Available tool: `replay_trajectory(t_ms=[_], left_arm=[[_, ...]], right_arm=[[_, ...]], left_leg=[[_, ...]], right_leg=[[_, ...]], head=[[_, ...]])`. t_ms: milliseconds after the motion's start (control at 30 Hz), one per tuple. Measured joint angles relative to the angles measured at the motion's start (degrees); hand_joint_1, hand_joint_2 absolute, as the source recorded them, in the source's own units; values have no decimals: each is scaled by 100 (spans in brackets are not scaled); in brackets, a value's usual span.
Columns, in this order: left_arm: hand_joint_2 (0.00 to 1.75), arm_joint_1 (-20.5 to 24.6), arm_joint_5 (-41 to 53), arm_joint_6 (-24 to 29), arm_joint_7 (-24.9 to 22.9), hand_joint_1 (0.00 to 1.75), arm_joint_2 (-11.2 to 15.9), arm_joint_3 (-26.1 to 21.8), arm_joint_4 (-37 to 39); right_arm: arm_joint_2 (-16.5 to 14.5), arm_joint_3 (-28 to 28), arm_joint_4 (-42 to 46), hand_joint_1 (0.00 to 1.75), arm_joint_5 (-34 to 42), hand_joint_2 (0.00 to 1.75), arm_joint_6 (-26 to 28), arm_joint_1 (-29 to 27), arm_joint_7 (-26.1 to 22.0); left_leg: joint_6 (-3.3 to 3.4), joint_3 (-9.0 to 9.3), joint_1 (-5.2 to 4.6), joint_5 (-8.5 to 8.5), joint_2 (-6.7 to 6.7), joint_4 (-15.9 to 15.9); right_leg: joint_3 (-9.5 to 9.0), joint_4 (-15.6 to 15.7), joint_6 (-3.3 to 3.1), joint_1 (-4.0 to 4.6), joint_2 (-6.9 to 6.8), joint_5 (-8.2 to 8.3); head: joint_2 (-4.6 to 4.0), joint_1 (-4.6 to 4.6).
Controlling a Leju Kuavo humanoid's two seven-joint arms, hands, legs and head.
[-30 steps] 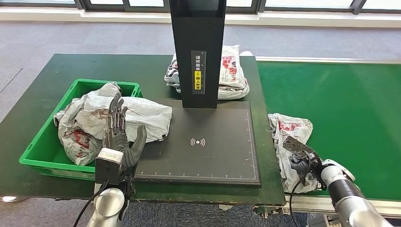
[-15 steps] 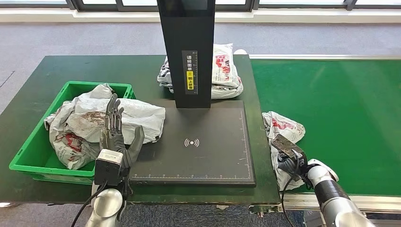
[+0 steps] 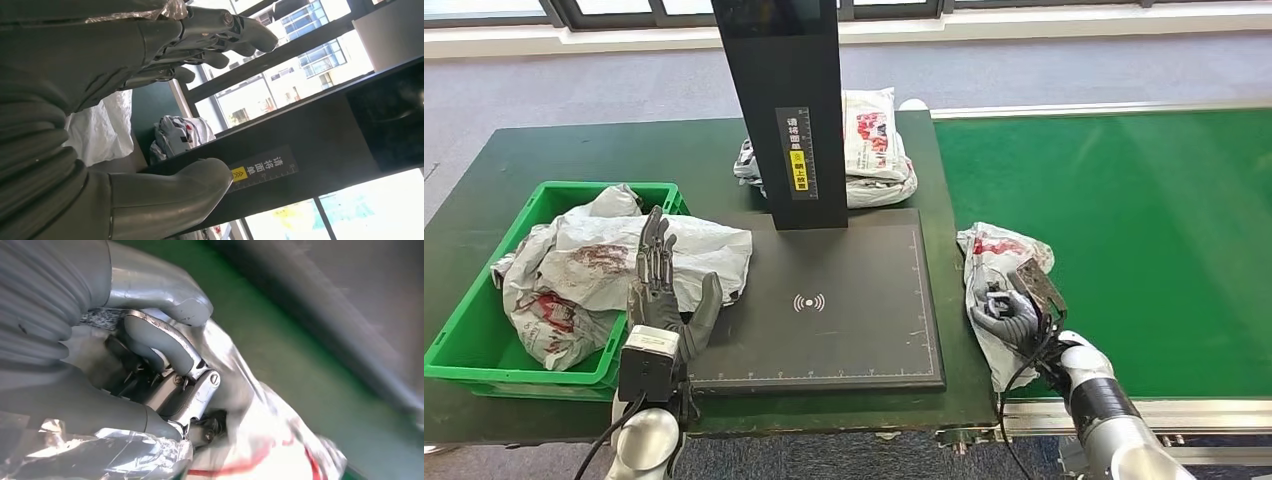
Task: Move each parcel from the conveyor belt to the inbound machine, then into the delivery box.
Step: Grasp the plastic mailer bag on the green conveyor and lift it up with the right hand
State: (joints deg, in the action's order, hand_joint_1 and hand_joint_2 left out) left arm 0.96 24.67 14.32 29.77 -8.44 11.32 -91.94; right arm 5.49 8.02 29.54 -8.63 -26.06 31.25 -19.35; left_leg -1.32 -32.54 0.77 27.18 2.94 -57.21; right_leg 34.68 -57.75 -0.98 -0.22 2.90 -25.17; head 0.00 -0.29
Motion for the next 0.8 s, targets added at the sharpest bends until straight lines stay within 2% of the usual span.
replay_trajectory(t_ms=[100, 267, 400, 800], left_arm=[[175, 0, 26, 8, 3, 0, -14, 0, -15], [175, -8, 34, -23, 24, 0, -20, -2, -15], [175, -11, 36, -48, 52, 0, -20, -4, -11], [175, -2, 36, -55, 67, 0, -20, -4, 18]], right_arm=[[-144, -2, 214, 175, 430, 175, -83, 101, -18], [-249, -2, 597, 175, 826, 175, -69, 190, 2], [-264, -2, 801, 175, 945, 175, 13, 191, 5], [-264, -5, 926, 175, 1118, 175, -17, 204, -19]], left_leg=[[-23, 7, 0, -16, -8, 5], [-102, 2, 4, -86, -193, 9], [-96, -33, -1, -97, -256, -8], [-62, -52, -24, -95, -267, -36]], right_leg=[[6, -3, -10, 0, -11, -2], [6, -9, -16, 7, -196, -7], [4, -10, -12, 2, -264, -8], [3, -9, 15, -21, -271, 3]], head=[[0, -4], [-1, -3], [0, -2], [0, -3]])
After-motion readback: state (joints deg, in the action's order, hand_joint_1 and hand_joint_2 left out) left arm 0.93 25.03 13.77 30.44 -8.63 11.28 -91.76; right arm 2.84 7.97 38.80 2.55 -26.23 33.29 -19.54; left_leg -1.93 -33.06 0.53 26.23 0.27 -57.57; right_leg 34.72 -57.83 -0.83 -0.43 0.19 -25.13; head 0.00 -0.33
